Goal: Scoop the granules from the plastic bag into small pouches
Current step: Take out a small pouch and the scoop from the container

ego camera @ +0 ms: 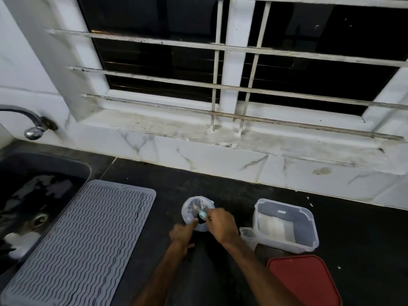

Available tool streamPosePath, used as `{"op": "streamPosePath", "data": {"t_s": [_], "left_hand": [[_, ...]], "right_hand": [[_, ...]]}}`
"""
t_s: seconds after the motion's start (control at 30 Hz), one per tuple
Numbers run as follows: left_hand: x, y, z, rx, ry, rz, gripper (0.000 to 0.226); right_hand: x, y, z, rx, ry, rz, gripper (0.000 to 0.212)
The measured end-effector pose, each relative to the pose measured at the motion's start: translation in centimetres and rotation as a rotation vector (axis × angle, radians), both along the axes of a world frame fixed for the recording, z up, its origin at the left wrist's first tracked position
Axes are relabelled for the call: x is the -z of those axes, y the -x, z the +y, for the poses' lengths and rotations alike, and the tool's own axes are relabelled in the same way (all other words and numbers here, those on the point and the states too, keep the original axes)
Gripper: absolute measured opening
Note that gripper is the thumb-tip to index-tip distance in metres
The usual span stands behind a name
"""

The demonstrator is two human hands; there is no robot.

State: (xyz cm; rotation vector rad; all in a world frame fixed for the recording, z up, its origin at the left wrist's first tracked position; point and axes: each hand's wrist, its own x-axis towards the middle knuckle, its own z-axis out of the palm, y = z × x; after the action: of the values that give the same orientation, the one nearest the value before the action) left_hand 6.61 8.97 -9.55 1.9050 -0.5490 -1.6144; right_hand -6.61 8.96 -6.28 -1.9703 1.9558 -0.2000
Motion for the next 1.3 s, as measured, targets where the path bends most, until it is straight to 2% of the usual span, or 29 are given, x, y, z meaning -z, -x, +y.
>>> {"op": "streamPosePath", "data": {"t_s": [0.1, 0.17, 0.23, 0.33, 0.4, 0.63, 0.7, 0.83, 1.0, 1.13, 1.3], "left_hand": [[0.2, 0.4, -0.6, -0.049, 0.057, 0.062, 0.022], [0.1, 0.6, -1.0, -0.088, 0.091, 0.077, 0.004], [0.5, 0.6, -1.0, -0.105, 0.137, 0.006, 0.014], [1.3, 1.0, -0.5, -0.082, 0.206, -0.061, 0.003], [1.5, 1.4, -0.3, -0.058, 0.231, -0.050, 0.015], [0.7, 1.6, -0.6, -0.010, 0.279, 0.087, 0.008], [0.6, 1.4, -0.8, 0.020, 0.291, 0.098, 0.010], [0.6, 1.0, -1.1, -0.001, 0.296, 0.088, 0.009], [0.6, 0.5, -1.4, -0.017, 0.288, 0.069, 0.018], [0.6, 0.3, -1.3, 0.004, 0.290, 0.073, 0.019], [1.1, -0.1, -1.0, 0.043, 0.297, 0.032, 0.028]], "right_hand": [[1.3, -0.3, -0.5, 0.051, -0.080, 0.101, 0.027], [1.8, -0.6, -0.5, 0.080, -0.107, 0.137, 0.027], [2.0, -0.7, -0.4, 0.164, -0.140, 0.113, 0.028], [2.3, -0.6, -0.1, 0.295, -0.125, -0.001, 0.024], [2.7, -0.7, 0.0, 0.340, -0.093, -0.112, 0.021], [3.7, 1.2, 0.1, 0.677, -0.222, -0.724, 0.021], [3.5, 1.5, 0.4, 0.748, -0.265, -0.848, 0.018], [3.2, 1.3, 0.6, 0.800, -0.245, -0.912, 0.019], [2.6, 0.8, 0.9, 0.837, -0.221, -1.019, 0.018], [1.9, 1.0, 1.7, 0.871, -0.275, -1.170, 0.015], [0.6, 1.6, 2.8, 0.867, -0.318, -1.212, 0.013]]}}
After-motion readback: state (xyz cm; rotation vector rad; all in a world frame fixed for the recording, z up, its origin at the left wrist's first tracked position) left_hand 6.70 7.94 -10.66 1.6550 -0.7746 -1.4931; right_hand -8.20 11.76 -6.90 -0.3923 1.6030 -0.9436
